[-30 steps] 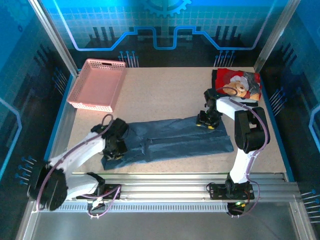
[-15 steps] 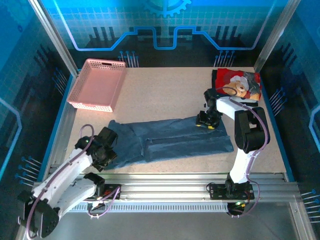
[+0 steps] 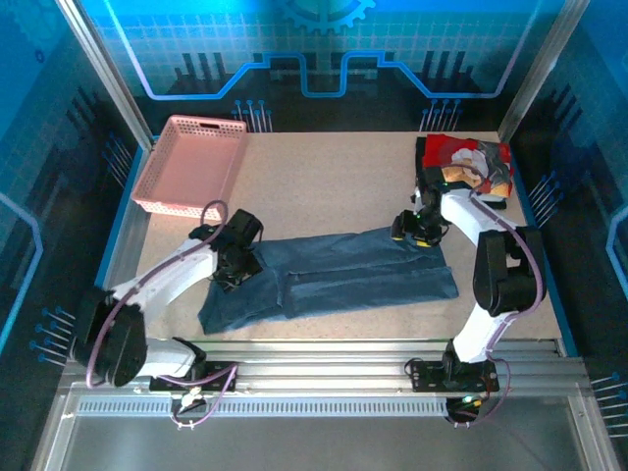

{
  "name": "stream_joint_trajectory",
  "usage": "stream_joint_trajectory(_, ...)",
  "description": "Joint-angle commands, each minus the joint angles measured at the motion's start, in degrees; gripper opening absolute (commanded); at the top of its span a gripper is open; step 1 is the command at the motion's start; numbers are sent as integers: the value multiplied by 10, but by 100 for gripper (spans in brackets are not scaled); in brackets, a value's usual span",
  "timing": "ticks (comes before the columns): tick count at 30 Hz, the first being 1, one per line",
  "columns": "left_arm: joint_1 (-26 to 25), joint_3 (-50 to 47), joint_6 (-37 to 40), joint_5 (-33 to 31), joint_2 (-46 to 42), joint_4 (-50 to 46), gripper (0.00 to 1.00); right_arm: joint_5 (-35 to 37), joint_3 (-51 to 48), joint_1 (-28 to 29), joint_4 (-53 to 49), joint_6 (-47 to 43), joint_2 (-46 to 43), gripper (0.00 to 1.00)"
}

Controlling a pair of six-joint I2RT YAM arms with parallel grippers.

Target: Fold and stack the t-shirts

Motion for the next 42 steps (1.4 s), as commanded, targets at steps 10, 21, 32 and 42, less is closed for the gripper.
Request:
stream_joint_trajectory(10,13,0,25,14,94,58,46,42,-69,-26,-10,15,-38,58)
stream_joint_trajectory(21,37,-3,53,14,145,78,46,50,-82,-47,-1,27,36,51)
stream_joint_trajectory(32,91,49,111,12,215,86,46,81,-140,-92,2,49,16,52)
stream_joint_trajectory(42,78,184,158,27,162,44,63,26,-93,-92,-27,42,-100,65)
